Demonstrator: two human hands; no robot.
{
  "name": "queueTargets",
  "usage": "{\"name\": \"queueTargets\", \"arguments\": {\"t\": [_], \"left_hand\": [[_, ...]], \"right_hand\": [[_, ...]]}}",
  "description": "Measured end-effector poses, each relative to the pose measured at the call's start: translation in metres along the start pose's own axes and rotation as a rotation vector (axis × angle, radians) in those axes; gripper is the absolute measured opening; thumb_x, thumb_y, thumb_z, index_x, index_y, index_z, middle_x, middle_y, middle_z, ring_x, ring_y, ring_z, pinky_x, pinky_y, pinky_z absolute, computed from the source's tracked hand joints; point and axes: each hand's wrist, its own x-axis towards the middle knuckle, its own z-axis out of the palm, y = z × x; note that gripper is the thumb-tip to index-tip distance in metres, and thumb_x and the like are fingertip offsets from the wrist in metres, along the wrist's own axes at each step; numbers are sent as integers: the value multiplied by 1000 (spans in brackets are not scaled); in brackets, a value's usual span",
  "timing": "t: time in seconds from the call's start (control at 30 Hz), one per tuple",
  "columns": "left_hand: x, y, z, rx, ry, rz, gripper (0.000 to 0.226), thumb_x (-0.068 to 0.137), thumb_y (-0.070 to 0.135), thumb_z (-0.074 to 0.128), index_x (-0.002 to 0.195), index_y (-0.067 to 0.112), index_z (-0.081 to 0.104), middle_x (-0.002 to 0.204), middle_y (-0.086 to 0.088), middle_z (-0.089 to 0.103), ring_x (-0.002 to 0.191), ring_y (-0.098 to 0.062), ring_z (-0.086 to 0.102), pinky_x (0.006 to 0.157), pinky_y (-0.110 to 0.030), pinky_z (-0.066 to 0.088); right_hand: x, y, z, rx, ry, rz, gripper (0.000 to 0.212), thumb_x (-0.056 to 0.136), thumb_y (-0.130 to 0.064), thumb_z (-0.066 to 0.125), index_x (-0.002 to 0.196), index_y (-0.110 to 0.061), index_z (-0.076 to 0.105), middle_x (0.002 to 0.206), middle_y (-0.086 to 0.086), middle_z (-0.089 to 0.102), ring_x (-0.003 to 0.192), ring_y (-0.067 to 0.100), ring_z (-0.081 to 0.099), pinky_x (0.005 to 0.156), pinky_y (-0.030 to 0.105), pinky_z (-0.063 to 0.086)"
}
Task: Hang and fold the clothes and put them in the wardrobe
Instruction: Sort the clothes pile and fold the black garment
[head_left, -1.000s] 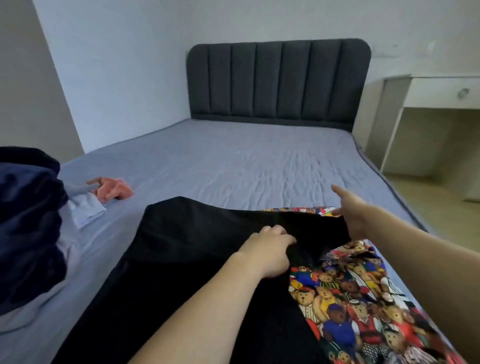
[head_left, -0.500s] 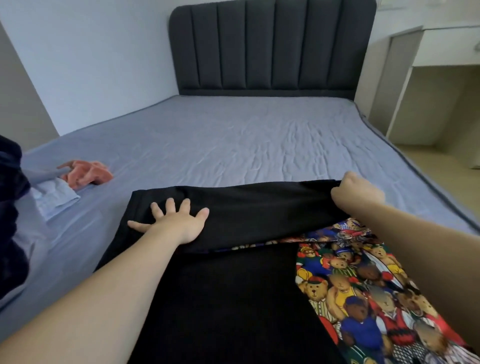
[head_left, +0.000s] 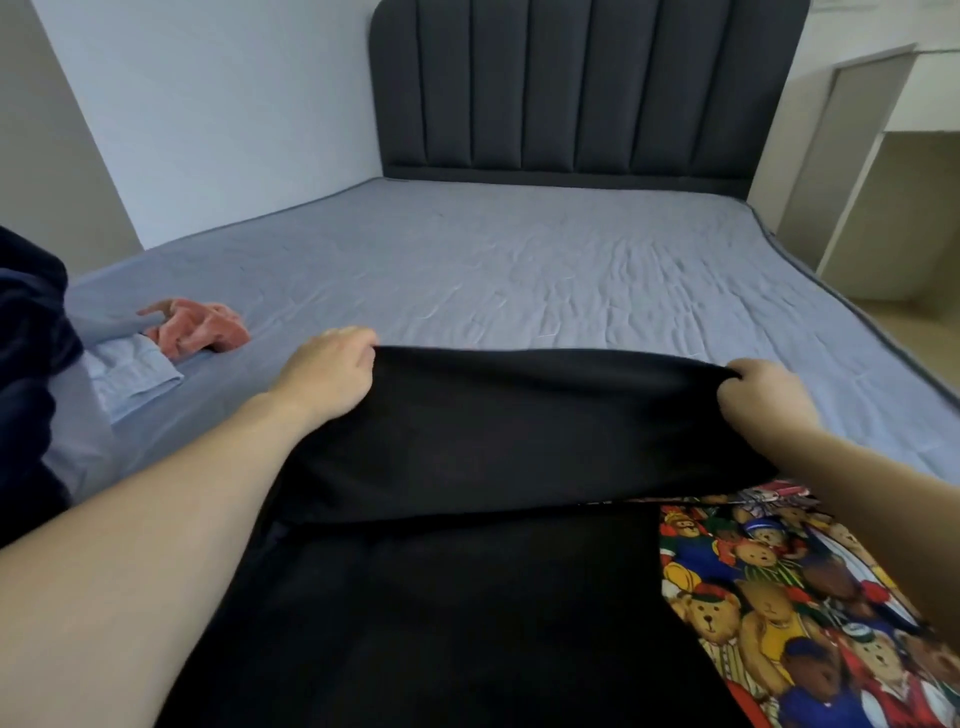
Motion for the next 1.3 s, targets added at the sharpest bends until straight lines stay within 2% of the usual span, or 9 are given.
{"name": "queueTargets", "arguments": {"t": [0.13, 0.27, 0.33, 0.47, 0.63, 0.77, 0.9, 1.07, 1.3], "left_hand": [[13, 3, -28, -32, -127, 20, 36, 92, 32, 30, 70, 10, 51, 93, -21, 60, 95, -39, 56, 78, -40, 42], [16, 15, -17, 396, -415, 8, 54, 100, 50, 28, 122, 16, 63, 138, -9, 57, 125, -29, 53, 99, -37, 39], [12, 21, 5, 527, -447, 31, 61, 101, 57, 20, 129, 21, 60, 139, -4, 56, 129, -26, 51, 102, -38, 37], [6, 12, 35, 438, -465, -62, 66, 99, 63, 17, 116, 21, 64, 126, -7, 62, 117, -29, 57, 94, -39, 39], [-1, 14, 52, 545, -327, -123, 59, 104, 47, 17, 106, 18, 68, 104, -4, 67, 98, -25, 61, 92, -39, 39], [-3, 54, 47, 393, -131, -167, 42, 102, 38, 24, 127, 21, 52, 133, -5, 50, 125, -27, 42, 110, -61, 17], [-51, 74, 60, 166, -264, -8, 70, 82, 81, 0, 146, 55, 12, 161, 13, 8, 150, -19, -2, 103, -72, -17], [-58, 32, 60, 205, -367, -32, 89, 68, 89, -15, 149, 53, -9, 164, 10, -7, 149, -11, -13, 112, -56, -22], [-54, 7, 39, 386, -424, -369, 68, 95, 65, 3, 156, 35, -1, 164, 4, -12, 149, -18, -17, 114, -61, -13]], "right_hand": [[7, -5, -24, -13, 28, 142, 20, 81, -17, 42, 75, -5, 57, 71, 14, 55, 64, 29, 51, 61, 34, 40], [7, -2, -28, -704, 36, -198, 9, 91, -20, 47, 93, -21, 55, 71, -3, 43, 73, 24, 52, 54, 30, 38], [7, -2, -30, -751, -39, -253, 19, 96, -24, 38, 91, -26, 56, 88, -3, 57, 90, 24, 59, 64, 32, 45], [-1, 11, -2, -702, -193, -144, 35, 100, -27, 30, 114, -19, 61, 125, 10, 56, 115, 30, 55, 88, 38, 44], [-11, 31, 23, -625, -187, -77, 43, 100, -25, 24, 130, -5, 48, 129, 19, 47, 120, 36, 46, 95, 44, 41], [-22, 36, 24, -525, 111, -49, 47, 101, -37, 33, 122, 1, 49, 121, 22, 52, 110, 40, 49, 89, 45, 41], [-14, 43, 29, -490, 123, -275, 48, 99, -47, 34, 135, -17, 44, 137, 11, 43, 124, 34, 40, 99, 46, 31], [10, 51, 36, -422, -162, -387, 60, 97, -56, 12, 148, -30, 31, 153, -8, 33, 142, 16, 25, 117, 39, 18], [-5, 46, 41, -588, -24, -333, 54, 99, -48, 17, 147, -29, 30, 152, -1, 33, 141, 24, 25, 114, 50, 16]]}}
